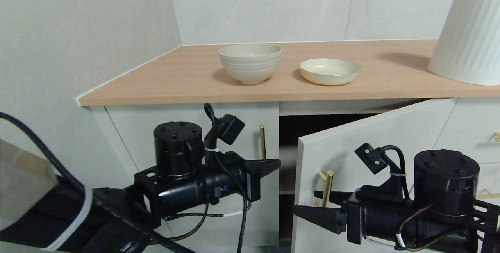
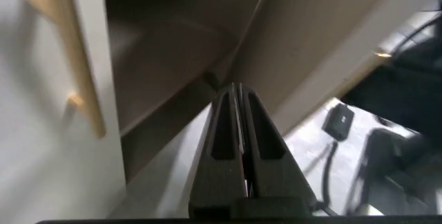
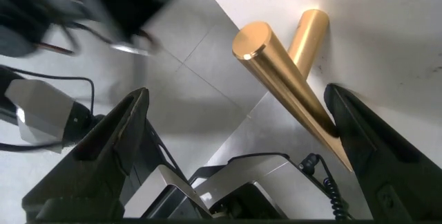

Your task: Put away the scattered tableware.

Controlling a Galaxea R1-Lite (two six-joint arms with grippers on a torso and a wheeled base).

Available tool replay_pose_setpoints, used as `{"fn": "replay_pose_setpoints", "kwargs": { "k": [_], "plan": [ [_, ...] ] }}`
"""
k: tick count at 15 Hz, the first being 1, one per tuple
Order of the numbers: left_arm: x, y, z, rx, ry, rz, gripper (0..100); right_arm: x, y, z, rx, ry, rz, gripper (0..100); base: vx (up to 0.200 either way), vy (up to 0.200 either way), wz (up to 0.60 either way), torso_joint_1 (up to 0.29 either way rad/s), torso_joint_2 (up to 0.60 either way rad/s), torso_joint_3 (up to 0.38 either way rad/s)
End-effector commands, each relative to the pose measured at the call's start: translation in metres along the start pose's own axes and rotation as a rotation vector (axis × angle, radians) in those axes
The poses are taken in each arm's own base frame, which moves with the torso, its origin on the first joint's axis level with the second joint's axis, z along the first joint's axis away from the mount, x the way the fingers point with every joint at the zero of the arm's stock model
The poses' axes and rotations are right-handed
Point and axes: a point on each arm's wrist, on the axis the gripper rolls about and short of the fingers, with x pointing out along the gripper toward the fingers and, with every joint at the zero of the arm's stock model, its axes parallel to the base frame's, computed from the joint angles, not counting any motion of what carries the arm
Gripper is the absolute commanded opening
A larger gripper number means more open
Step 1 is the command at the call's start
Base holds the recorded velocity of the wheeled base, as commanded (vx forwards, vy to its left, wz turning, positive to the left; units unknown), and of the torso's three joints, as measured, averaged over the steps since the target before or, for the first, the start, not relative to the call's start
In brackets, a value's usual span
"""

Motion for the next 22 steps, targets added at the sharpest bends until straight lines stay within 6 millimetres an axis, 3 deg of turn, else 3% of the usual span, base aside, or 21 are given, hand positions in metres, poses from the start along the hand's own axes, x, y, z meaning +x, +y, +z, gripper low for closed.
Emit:
{"fn": "replay_pose_setpoints", "kwargs": {
  "k": [1,5,9,11,15,18,22],
  "plan": [
    [0.025,0.013,-0.03,-0.022,0.053,0.008,0,0.001,-0.002,-0.002,0.005,0.01,-0.006,100,0.0,0.0,0.0,0.0,0.0,0.0],
    [0.056,0.001,-0.055,0.001,0.061,-0.022,0,0.001,-0.002,-0.002,0.007,0.011,-0.01,100,0.0,0.0,0.0,0.0,0.0,0.0],
    [0.072,0.0,-0.056,0.028,-0.019,-0.022,0,-0.002,-0.003,-0.001,-0.016,-0.002,-0.021,100,0.0,0.0,0.0,0.0,0.0,0.0],
    [0.072,-0.006,-0.045,0.04,-0.055,-0.04,0,-0.008,-0.009,0.004,-0.047,-0.028,-0.048,100,0.0,0.0,0.0,0.0,0.0,0.0],
    [0.068,-0.009,-0.046,0.04,-0.052,-0.046,0,-0.028,-0.019,0.012,-0.056,-0.082,-0.115,100,0.0,0.0,0.0,0.0,0.0,0.0],
    [0.059,-0.014,-0.041,0.042,-0.059,-0.059,0,-0.04,-0.026,0.001,-0.076,-0.083,-0.211,100,0.0,0.0,0.0,0.0,0.0,0.0],
    [0.054,-0.016,-0.042,0.04,-0.043,-0.076,0,-0.066,-0.018,-0.02,-0.103,-0.062,-0.24,100,0.0,0.0,0.0,0.0,0.0,0.0]
  ]
}}
